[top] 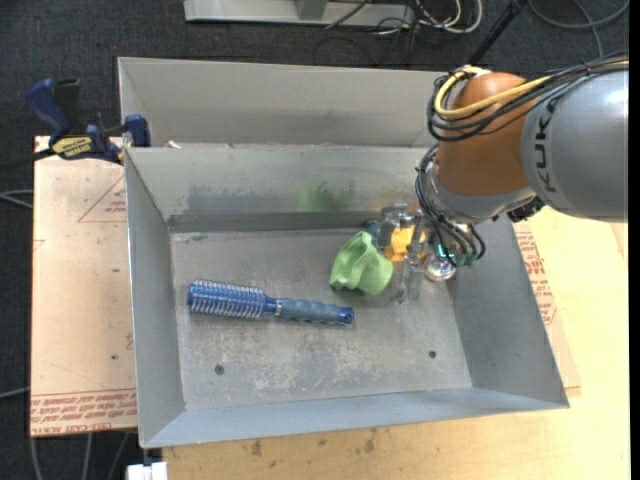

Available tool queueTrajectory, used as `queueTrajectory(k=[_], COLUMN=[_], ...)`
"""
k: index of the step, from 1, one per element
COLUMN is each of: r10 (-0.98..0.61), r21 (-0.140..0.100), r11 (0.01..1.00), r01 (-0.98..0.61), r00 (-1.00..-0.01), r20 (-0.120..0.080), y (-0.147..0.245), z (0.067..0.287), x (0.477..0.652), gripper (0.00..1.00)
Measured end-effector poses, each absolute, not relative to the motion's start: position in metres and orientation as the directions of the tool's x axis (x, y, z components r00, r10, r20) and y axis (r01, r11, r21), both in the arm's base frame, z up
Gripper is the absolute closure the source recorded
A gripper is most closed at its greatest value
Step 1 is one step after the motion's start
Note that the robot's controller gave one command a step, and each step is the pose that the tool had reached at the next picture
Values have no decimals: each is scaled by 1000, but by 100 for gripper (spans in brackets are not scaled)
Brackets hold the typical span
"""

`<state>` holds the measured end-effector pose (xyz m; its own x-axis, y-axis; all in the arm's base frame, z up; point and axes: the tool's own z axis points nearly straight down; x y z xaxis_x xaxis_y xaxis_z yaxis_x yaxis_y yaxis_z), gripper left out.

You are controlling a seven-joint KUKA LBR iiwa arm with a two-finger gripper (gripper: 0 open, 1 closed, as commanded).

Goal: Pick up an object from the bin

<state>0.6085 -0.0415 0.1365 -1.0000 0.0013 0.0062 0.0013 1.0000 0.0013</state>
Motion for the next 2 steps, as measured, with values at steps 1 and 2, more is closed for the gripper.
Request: queueTrajectory(k=[1, 2], r10=[3, 347], r21=[2, 1], r11=[1000, 938], r01=[3, 347], r00=[-1000, -938], r20=[2, 3], y=[-32, 12], z=[121, 69], x=[590, 585], gripper=[0, 0])
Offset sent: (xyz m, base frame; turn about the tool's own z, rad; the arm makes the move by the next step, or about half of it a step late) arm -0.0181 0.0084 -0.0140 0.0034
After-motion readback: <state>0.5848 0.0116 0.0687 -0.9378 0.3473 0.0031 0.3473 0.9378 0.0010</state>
